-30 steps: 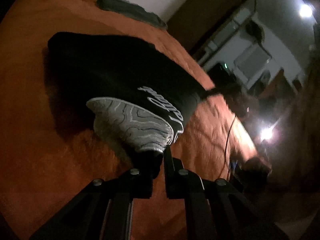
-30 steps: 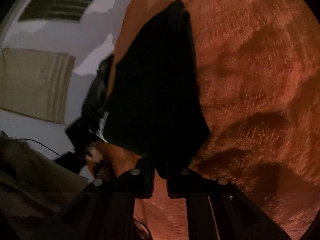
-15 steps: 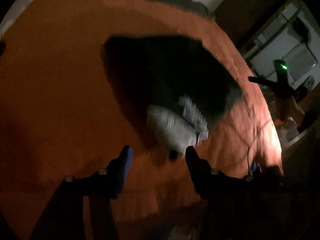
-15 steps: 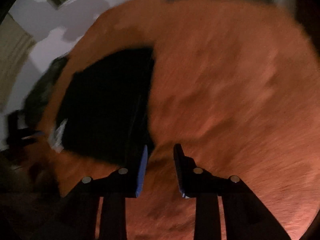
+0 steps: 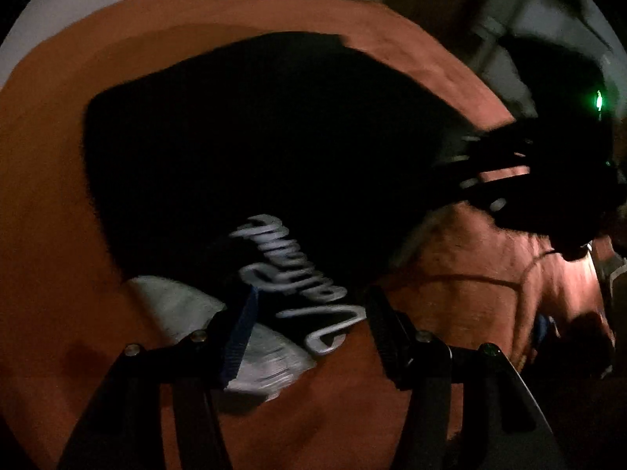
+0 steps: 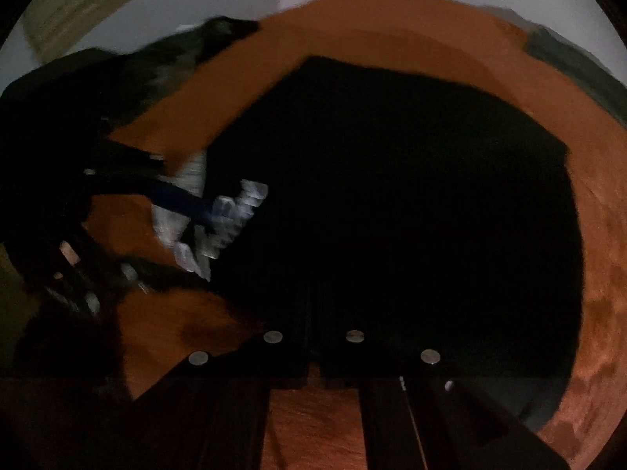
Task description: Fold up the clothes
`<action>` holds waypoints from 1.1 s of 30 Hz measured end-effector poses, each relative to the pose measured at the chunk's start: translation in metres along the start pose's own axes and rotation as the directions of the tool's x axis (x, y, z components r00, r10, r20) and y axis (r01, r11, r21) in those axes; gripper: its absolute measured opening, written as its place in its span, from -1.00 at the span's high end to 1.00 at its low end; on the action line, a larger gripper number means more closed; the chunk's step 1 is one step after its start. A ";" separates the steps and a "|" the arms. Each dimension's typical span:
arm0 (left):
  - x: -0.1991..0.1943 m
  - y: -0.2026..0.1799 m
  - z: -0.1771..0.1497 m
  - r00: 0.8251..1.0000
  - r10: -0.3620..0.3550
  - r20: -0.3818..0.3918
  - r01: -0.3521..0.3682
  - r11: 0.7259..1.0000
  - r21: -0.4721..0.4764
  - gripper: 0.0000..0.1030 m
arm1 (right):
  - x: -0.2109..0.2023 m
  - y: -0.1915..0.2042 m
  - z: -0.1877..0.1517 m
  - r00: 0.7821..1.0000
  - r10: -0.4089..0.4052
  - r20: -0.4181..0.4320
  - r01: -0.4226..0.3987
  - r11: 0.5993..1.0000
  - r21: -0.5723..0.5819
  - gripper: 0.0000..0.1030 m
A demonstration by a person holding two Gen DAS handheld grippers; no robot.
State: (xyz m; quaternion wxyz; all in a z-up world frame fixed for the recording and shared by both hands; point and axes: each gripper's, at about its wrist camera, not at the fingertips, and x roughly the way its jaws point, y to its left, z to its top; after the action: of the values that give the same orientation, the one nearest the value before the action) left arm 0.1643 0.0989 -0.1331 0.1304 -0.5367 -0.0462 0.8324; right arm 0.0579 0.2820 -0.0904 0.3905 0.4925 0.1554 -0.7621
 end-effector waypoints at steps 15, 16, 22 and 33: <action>-0.044 0.038 -0.013 0.997 0.019 0.068 -0.007 0.985 -0.171 -0.10 | -0.034 -0.091 -0.026 0.995 -0.094 0.029 0.084 0.967 0.241 1.00; -0.049 0.037 -0.007 0.995 0.028 0.101 -0.011 0.985 -0.172 -0.10 | -0.035 -0.087 -0.020 0.995 -0.091 0.046 0.078 0.970 0.230 1.00; -0.029 0.008 0.009 0.981 0.140 0.133 -0.126 0.986 -0.107 -0.10 | -0.010 -0.070 0.004 0.998 -0.017 0.058 0.006 0.982 0.187 1.00; -0.020 0.027 -0.016 0.977 0.191 0.092 -0.175 0.972 -0.154 -0.12 | -0.007 -0.096 -0.011 0.997 -0.058 0.052 0.043 0.966 0.257 1.00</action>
State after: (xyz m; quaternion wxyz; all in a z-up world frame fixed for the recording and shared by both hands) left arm 0.1823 0.0670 -0.1286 0.0108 -0.5017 -0.0638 0.8626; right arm -0.0060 0.3541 -0.1036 0.3087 0.5118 0.0569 -0.7997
